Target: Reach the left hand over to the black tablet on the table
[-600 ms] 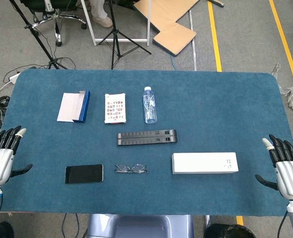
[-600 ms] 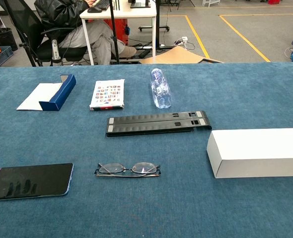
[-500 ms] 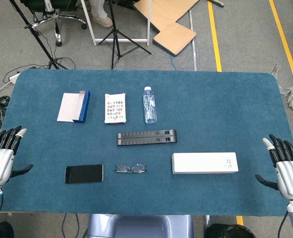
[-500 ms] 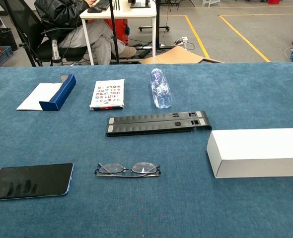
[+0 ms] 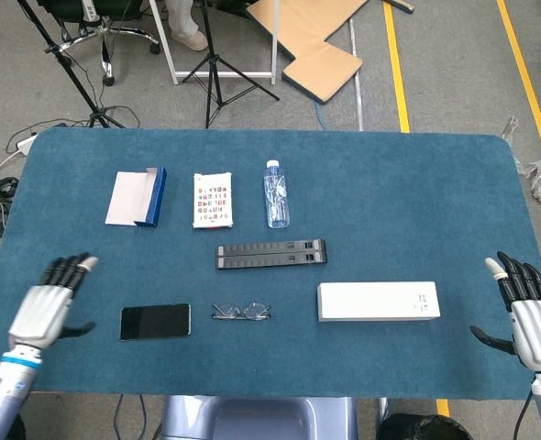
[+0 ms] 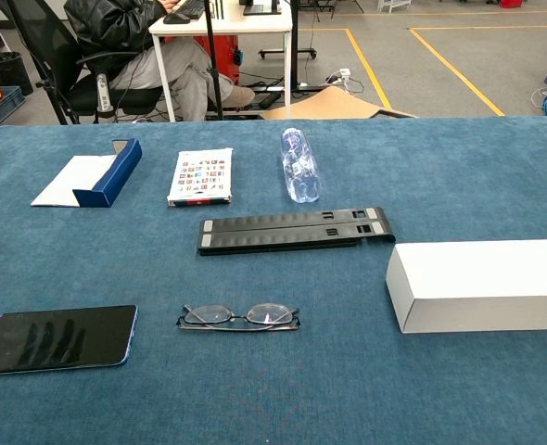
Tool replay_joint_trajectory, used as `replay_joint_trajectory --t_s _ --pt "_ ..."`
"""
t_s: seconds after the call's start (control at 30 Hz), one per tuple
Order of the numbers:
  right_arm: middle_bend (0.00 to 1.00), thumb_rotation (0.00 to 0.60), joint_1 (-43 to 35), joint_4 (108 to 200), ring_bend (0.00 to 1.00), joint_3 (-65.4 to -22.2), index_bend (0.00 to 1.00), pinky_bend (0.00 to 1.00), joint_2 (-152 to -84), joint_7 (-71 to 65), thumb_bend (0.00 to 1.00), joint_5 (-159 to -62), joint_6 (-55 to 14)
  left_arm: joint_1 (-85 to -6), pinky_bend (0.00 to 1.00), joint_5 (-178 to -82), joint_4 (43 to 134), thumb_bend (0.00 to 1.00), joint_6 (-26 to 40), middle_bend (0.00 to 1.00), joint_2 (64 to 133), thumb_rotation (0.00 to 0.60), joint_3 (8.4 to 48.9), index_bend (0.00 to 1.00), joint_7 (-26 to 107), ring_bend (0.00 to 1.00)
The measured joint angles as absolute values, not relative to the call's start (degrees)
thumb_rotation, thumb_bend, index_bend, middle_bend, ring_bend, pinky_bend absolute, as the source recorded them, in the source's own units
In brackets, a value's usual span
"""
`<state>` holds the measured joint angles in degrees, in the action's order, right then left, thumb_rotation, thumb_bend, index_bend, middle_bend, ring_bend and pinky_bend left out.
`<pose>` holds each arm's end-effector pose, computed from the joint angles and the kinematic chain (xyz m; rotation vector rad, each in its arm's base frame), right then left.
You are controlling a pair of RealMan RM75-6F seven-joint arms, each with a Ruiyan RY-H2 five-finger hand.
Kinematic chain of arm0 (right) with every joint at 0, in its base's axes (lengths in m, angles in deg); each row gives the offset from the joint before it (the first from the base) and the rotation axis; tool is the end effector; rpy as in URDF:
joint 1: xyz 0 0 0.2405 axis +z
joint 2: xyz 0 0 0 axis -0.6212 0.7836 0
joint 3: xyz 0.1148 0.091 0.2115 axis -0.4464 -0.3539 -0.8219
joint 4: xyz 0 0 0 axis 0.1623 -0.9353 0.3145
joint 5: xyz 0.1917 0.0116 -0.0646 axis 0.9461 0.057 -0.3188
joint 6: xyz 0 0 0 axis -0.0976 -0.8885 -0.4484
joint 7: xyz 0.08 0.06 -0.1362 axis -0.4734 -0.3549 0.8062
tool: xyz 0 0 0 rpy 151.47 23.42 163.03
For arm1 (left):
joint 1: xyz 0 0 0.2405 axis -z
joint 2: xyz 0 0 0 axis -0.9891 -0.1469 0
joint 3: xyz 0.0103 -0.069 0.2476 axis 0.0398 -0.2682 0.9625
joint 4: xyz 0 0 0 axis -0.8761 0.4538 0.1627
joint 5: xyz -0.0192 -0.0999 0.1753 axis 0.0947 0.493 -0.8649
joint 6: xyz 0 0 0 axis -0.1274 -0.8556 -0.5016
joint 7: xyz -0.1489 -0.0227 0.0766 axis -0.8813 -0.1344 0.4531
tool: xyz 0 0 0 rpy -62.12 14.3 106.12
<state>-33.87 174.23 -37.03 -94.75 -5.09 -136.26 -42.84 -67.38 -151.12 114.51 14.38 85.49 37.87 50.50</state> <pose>-0.2972 -0.2054 0.1872 1.3946 -0.8855 0.9749 -0.2688 0.2271 0.0808 -1.6555 -1.0457 -0.8157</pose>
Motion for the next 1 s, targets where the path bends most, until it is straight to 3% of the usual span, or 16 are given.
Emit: replay_joint_trajectory --t_s 0.43,0.8,1.0 --pt "0.0 0.6 -33.7 173.2 0.0 -37.2 0.0 0.0 -94.5 -7.7 0.0 -135.9 -42.4 -63.8 0.0 -144.8 110.6 0.15 6.9 0.0 101.9 0.6 38.8 0.0 65.8 0.0" --pt "0.0 0.6 -33.5 172.6 0.0 -37.4 0.0 0.0 -94.6 -8.6 0.0 -135.5 -42.0 -62.1 0.0 -140.4 107.1 0.15 5.7 0.0 105.8 0.6 37.1 0.0 68.9 0.0" --pt "0.0 0.6 -33.4 172.7 0.0 -37.3 0.0 0.0 -94.7 -8.5 0.0 -135.6 -41.8 -61.8 0.0 -139.7 106.3 0.2 5.8 0.0 105.9 0.6 36.9 0.0 68.6 0.0"
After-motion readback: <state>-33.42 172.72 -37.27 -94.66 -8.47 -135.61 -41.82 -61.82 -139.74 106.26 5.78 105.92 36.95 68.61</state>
